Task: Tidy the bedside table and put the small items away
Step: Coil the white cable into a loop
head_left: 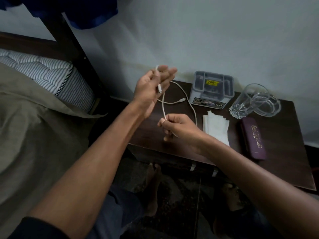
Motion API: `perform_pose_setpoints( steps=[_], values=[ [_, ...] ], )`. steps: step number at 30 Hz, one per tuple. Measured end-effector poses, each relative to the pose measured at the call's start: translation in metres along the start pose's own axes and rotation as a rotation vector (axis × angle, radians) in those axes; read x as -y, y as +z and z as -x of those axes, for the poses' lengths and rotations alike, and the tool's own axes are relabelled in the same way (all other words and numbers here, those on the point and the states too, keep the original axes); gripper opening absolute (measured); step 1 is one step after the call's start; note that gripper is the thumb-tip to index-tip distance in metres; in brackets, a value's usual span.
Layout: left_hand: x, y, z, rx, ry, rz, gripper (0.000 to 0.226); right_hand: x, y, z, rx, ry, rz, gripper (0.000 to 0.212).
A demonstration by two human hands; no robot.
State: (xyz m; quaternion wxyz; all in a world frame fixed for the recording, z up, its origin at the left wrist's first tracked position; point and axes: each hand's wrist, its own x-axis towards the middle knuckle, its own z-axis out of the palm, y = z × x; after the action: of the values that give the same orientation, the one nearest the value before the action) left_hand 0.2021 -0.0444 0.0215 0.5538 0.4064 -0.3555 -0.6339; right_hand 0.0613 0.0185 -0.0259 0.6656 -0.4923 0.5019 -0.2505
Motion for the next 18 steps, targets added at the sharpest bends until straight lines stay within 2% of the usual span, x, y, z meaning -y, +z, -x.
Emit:
perform_pose_setpoints(
  steps=[2, 4, 5, 7, 9, 12, 15, 18],
  values=[
    [0.007, -0.006, 0.000, 0.068, 0.177, -0.586, 0.025, 0.003, 0.000, 0.002, 0.015, -0.070, 0.019, 0.020],
    [0.011, -0.014, 0.005, 0.170, 0.195, -1.020, 0.025, 0.010, -0.007, 0.001, -0.043, -0.156, 0.037, 0.025],
    [0.011, -0.016, 0.009, 0.202, 0.154, -1.148, 0.027, 0.012, -0.013, -0.001, -0.088, -0.192, 0.041, 0.027],
    [0.013, -0.023, 0.009, 0.237, 0.076, -1.229, 0.032, 0.015, -0.025, -0.004, -0.191, -0.263, 0.049, 0.028],
    [0.012, -0.025, 0.009, 0.310, 0.007, -1.146, 0.039, 0.015, -0.036, -0.008, -0.282, -0.320, 0.058, 0.025],
    [0.009, -0.017, 0.011, 0.438, -0.215, -0.780, 0.043, 0.019, -0.046, -0.013, -0.388, -0.351, -0.019, 0.021],
    [-0.001, -0.008, 0.015, 0.431, -0.367, -0.236, 0.036, 0.020, -0.053, -0.018, -0.488, -0.342, -0.166, 0.023],
    [-0.013, -0.003, 0.013, 0.338, -0.321, 0.378, 0.036, 0.014, -0.056, -0.022, -0.479, -0.335, -0.165, 0.021]
  ],
)
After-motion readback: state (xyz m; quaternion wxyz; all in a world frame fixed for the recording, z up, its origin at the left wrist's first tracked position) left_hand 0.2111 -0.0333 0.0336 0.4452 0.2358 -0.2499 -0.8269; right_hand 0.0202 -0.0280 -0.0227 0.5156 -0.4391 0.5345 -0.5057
